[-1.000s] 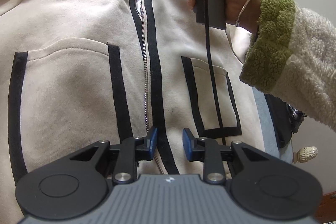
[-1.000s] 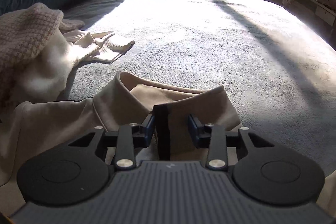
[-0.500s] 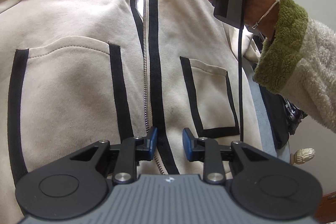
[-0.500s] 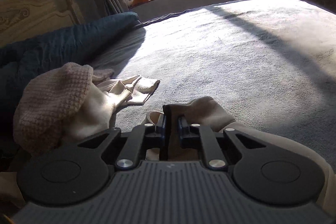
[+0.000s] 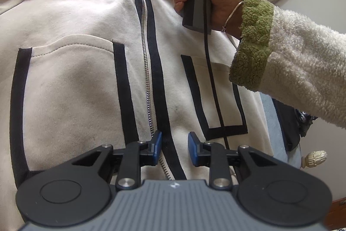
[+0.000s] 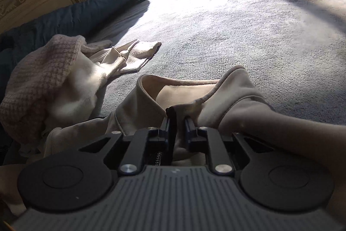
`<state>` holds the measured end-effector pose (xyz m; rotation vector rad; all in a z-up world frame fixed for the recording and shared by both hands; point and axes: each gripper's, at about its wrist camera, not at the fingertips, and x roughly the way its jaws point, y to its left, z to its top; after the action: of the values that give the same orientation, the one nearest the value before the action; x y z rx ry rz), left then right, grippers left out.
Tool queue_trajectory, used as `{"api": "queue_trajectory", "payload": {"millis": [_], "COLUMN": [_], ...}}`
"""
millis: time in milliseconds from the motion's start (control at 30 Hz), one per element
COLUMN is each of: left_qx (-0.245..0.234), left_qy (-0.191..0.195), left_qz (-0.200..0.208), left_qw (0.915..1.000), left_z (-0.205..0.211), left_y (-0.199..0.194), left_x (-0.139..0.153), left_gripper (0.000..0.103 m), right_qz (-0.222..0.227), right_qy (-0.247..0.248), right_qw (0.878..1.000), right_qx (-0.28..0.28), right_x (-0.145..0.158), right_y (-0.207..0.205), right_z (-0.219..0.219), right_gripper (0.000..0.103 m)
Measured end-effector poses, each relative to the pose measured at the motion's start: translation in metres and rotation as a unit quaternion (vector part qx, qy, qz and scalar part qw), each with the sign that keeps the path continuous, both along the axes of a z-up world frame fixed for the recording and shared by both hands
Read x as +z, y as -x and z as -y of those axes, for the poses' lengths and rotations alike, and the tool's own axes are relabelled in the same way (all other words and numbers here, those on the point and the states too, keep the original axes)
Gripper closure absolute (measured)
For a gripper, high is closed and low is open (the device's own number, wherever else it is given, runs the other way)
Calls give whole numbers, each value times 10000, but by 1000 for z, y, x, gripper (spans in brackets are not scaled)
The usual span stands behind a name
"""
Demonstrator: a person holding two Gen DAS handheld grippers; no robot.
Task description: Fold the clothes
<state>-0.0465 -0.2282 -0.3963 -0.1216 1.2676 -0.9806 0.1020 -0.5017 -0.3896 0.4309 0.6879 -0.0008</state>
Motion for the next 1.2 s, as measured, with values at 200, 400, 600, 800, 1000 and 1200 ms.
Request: {"api": "queue_trajectory", "payload": {"millis": [200,400,600,800,1000,1200], "left_qx": [-49,-107,-170,-74,597,1306], "left_qy": [-72,-156,-478,-946,-1043,-527], "left_qz": [-45,25,241,259,360,480], "left_qw": [10000,9998,9984,9951,9921,9889], "left_z": [3,6,22,36,37,95], "left_y": [-5,-5,-5,-3,-21,-59], "left_x": [-1,0,4,17,57,73], "left_gripper": [75,76,75,75,75,72], "right_qz": [231,313,-290,-78,460,202], "right_qy": [-112,34,-256,-145,-724,-758], "right_qw": [9995,9951,9972,9993,9959,9821], "right_qx": [-207,-938,-643,-346,-297,-1712], "right_x": [44,73,15,5,87,127], "right_y": [41,93,58,56,163,276], "right_z": [8,43,52,40,102,234], "right_gripper": [65,70,78,73,71,54]}}
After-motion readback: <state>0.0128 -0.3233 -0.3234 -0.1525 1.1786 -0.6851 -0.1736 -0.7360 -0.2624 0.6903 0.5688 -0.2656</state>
